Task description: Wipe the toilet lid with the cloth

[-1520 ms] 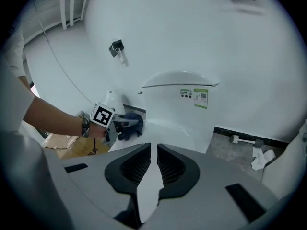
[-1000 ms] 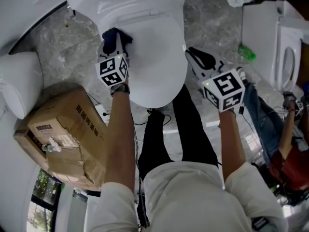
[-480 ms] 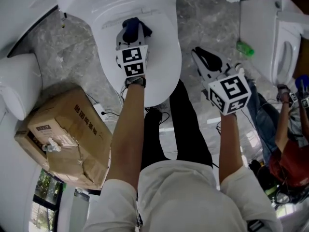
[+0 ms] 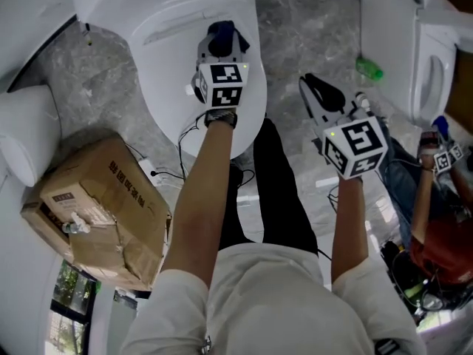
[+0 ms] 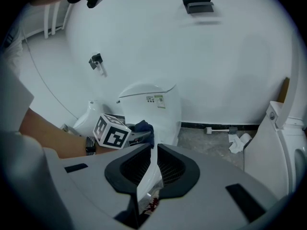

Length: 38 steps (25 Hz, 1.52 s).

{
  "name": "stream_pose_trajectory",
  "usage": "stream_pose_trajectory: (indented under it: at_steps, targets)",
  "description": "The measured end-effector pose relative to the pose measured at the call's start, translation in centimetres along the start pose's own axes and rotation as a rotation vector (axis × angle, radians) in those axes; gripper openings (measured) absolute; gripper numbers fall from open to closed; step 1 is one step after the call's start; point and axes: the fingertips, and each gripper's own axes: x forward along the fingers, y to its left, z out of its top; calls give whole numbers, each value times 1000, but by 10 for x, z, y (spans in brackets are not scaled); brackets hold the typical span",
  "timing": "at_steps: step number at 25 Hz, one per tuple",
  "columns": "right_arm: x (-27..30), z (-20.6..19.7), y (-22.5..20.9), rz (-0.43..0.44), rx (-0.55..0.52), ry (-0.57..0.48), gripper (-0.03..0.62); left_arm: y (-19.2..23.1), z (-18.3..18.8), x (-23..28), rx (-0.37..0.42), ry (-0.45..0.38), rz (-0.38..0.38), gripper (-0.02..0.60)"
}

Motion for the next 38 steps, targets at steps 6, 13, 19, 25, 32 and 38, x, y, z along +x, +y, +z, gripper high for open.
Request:
stream_pose_trajectory:
  at_steps: [6,13,19,25,32,38]
  targets:
    - [-4,-7,8,-6,-7,0,63,-42,-10,-3,98,20,-101,43]
    - [-3,-15,34,7,-13,-2,63,-37,-30,-29,134,13,-167,43]
    - [4,-18,69,44,-46,0,63,5,-48,-57,115,2,-130,44]
    - [11,-15,97,58,-76,-7,63,46,-70,-84,117,-11,-83,44]
    - [7,-21,126,60,-107,-25,63,97,-102,-117,51,-3,-1,44]
    - [8,-28,156,57,-153,-57,63,133,-119,-148,53,-16,49,44]
